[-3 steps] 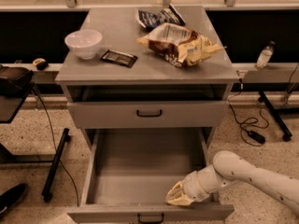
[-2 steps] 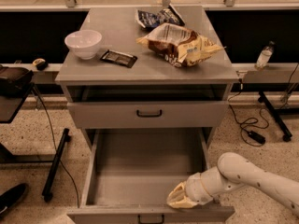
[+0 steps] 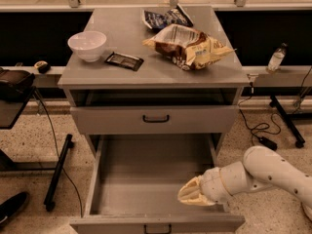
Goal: Open middle drawer
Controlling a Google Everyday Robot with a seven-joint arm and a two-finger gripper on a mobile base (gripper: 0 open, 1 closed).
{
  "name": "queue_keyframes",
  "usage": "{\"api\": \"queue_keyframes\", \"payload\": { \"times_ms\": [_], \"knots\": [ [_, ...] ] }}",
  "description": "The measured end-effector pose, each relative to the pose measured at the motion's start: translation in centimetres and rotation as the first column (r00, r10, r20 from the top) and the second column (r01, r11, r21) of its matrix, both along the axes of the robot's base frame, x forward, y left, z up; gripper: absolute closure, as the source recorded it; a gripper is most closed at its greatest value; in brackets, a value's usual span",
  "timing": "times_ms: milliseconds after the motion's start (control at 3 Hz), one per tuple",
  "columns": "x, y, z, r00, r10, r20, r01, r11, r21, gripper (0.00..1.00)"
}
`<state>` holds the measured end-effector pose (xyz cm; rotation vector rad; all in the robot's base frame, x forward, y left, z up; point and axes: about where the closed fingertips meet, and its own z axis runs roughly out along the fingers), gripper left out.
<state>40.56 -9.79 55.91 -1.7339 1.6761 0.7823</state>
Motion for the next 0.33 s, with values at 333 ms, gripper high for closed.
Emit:
{"api": "queue_keyframes", "payload": {
  "times_ms": [333],
  "knots": [
    [0.02, -0.02, 0.18, 1.0000, 0.000, 0.003, 0.000, 1.000, -0.002, 0.82]
  ]
}}
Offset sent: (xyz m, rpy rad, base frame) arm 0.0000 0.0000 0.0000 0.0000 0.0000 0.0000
